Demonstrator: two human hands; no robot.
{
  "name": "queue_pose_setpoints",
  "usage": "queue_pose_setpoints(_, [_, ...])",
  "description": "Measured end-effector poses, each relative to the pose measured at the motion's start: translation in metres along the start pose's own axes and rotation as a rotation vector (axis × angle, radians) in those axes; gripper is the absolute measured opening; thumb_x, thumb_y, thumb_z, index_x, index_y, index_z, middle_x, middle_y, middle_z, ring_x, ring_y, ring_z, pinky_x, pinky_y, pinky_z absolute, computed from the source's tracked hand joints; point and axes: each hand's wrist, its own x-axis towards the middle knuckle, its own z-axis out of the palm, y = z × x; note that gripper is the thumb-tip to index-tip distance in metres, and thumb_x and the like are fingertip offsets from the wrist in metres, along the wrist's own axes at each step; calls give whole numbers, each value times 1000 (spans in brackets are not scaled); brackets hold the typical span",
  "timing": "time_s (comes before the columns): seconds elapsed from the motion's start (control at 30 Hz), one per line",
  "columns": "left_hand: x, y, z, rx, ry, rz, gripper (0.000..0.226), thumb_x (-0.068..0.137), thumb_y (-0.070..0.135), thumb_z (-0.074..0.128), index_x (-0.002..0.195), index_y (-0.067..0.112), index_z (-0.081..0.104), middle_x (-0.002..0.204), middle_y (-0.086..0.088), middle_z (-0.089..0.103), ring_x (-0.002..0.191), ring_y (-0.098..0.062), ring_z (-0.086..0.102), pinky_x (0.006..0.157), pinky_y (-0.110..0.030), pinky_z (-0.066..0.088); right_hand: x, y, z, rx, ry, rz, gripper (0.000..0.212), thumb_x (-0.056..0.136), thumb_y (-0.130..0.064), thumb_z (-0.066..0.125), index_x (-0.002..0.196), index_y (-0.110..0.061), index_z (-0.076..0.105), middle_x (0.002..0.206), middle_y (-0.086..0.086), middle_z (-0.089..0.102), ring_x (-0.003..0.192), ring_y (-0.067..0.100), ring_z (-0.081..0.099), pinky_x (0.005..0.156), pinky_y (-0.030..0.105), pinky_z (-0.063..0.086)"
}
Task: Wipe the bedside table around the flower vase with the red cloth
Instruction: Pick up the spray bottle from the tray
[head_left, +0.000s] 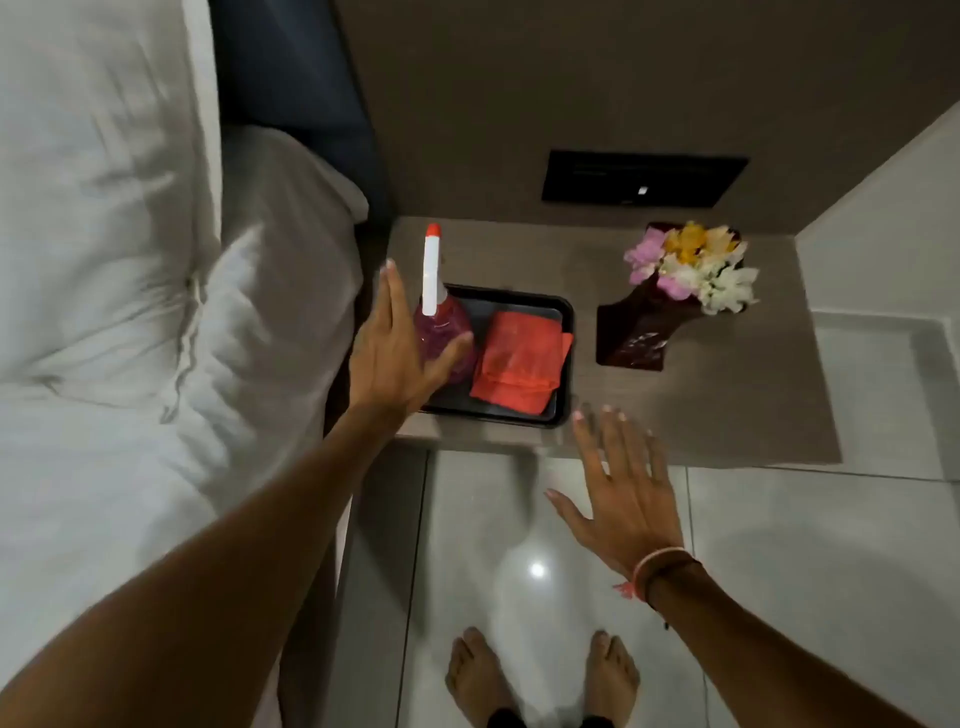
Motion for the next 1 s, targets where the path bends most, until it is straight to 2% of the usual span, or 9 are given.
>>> queue_pose_setpoints(0.17, [48,10,19,-440,61,-63,108,84,48,80,163,15,14,164,-8,41,151,-23,42,126,-40,36,-6,9,36,-22,14,61,90,88,-70,39,157,-13,21,158,21,34,145,38,35,115,59,31])
queue_pose_setpoints(0.23, [56,14,25,-458,116,-20,71,92,39,74,151,29,37,133,5,64,122,-5,62,108,-16,46,-6,9,39,-11,2,84,90,88,-70,41,156,-13,24,158,21,36,144,37,36,114,59,32])
queue_pose_setpoints(0.3, [63,20,29,-422,182,42,26,98,32,66,110,49,49,93,26,54,81,12,59,78,-4,47,-4,11,38,-14,22,105,90,88,-69,40,156,-13,24,157,20,36,144,37,37,114,59,33])
queue_pose_setpoints(0.4, [61,27,20,-375,200,51,23,100,20,63,104,41,55,95,17,62,81,14,62,81,-7,49,3,18,33,-8,26,138,88,90,-68,37,156,-13,22,157,19,36,144,37,37,115,59,32])
queue_pose_setpoints(0.5, [42,33,6,-466,173,97,35,95,6,60,130,6,64,122,-15,73,107,-22,73,98,-39,61,3,43,24,-7,26,205,88,91,-67,35,157,-13,14,159,20,33,144,37,36,116,59,30])
queue_pose_setpoints(0.6, [6,54,-10,-396,55,216,33,90,14,57,120,10,69,102,-25,76,84,-42,74,78,-58,62,-4,76,12,-24,16,274,90,90,-67,34,157,-12,12,159,24,29,146,39,32,118,59,27])
queue_pose_setpoints(0.73, [-44,80,6,-242,-158,261,24,91,29,61,98,7,69,77,-21,73,62,-40,70,60,-53,61,-9,110,-6,-47,15,315,96,86,-69,39,157,-11,10,159,27,26,146,42,29,116,63,26])
queue_pose_setpoints(0.93, [-94,111,72,-326,-229,145,29,95,46,68,93,17,68,75,-14,70,62,-32,71,62,-48,64,-20,138,-16,-90,3,298,101,85,-71,40,157,-9,7,160,27,20,148,42,24,113,68,25])
queue_pose_setpoints(1.0, [-100,119,88,-336,-190,133,38,96,52,62,84,17,65,63,-5,65,53,-14,68,57,-27,62,-27,146,-14,-98,3,302,101,84,-72,38,157,-9,7,160,27,21,147,42,25,113,68,26])
